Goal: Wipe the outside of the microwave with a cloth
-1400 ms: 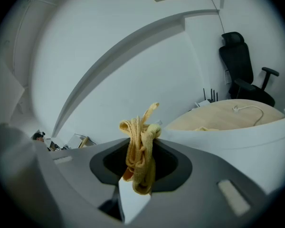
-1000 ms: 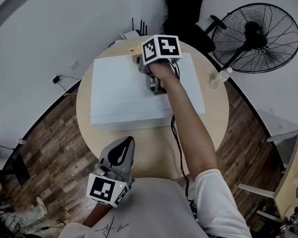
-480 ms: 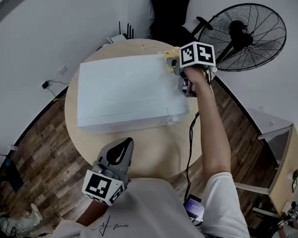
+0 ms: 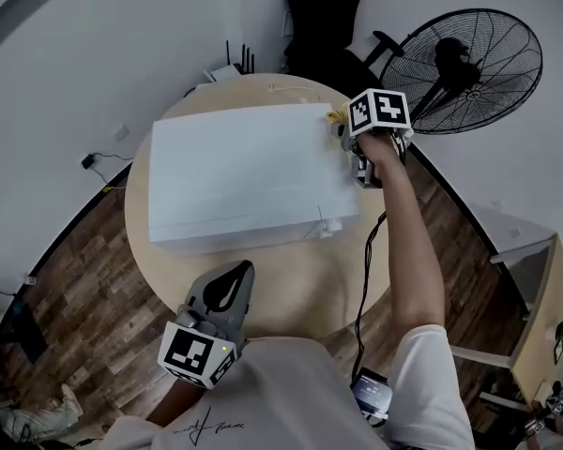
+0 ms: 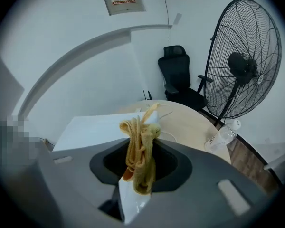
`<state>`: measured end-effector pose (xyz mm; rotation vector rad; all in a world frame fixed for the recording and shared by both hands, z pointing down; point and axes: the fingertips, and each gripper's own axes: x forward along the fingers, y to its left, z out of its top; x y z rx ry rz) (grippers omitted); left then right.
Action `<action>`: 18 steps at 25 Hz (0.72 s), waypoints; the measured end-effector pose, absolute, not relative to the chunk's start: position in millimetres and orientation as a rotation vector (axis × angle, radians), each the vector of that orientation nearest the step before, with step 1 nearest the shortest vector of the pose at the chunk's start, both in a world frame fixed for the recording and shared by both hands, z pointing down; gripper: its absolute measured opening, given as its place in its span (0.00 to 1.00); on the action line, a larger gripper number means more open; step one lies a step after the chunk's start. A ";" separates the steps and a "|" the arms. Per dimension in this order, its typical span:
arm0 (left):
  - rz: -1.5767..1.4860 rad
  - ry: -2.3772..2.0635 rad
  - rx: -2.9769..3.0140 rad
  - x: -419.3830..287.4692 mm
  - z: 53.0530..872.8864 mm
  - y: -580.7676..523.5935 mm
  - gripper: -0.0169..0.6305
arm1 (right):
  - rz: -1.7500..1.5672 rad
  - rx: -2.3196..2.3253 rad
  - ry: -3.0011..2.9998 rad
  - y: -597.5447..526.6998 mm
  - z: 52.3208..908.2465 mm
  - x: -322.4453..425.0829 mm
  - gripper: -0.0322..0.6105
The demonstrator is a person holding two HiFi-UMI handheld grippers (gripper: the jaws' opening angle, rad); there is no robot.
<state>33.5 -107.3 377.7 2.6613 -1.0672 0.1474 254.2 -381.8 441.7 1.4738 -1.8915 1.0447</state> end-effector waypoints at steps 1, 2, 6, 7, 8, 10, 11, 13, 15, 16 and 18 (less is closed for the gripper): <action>0.146 -1.069 2.662 32.7 377.8 -107.8 0.02 | 1.049 1.476 -1.892 -382.1 442.5 254.4 0.25; 0.144 -1.070 2.661 31.7 378.2 -108.0 0.02 | 1.051 1.477 -1.891 -382.0 443.1 254.1 0.25; 0.138 -1.068 2.656 30.0 379.4 -104.9 0.02 | 1.036 1.467 -1.878 -380.9 446.3 246.1 0.25; 0.134 -1.066 2.657 30.6 379.1 -103.7 0.02 | 1.022 1.466 -1.871 -380.8 447.0 244.6 0.25; 0.131 -1.065 2.658 30.9 378.8 -102.7 0.02 | 1.005 1.466 -1.863 -380.7 447.5 243.4 0.25; 0.127 -1.067 2.657 29.8 378.4 -101.4 0.02 | 0.973 1.463 -1.851 -380.6 448.2 241.1 0.25; 0.125 -1.070 2.655 28.6 378.3 -100.9 0.02 | 0.966 1.462 -1.847 -380.5 448.4 239.8 0.25; 0.118 -1.076 2.652 25.7 377.8 -99.7 0.02 | 0.967 1.459 -1.844 -380.1 448.5 236.8 0.25; 0.109 -1.083 2.652 22.7 376.1 -97.9 0.02 | 0.976 1.456 -1.844 -379.1 447.8 233.4 0.25; 0.105 -1.085 2.653 21.1 375.4 -97.1 0.02 | 0.979 1.456 -1.843 -378.6 447.7 231.7 0.25; 0.099 -1.091 2.652 17.7 375.1 -95.9 0.02 | 0.985 1.454 -1.842 -378.0 448.2 227.6 0.25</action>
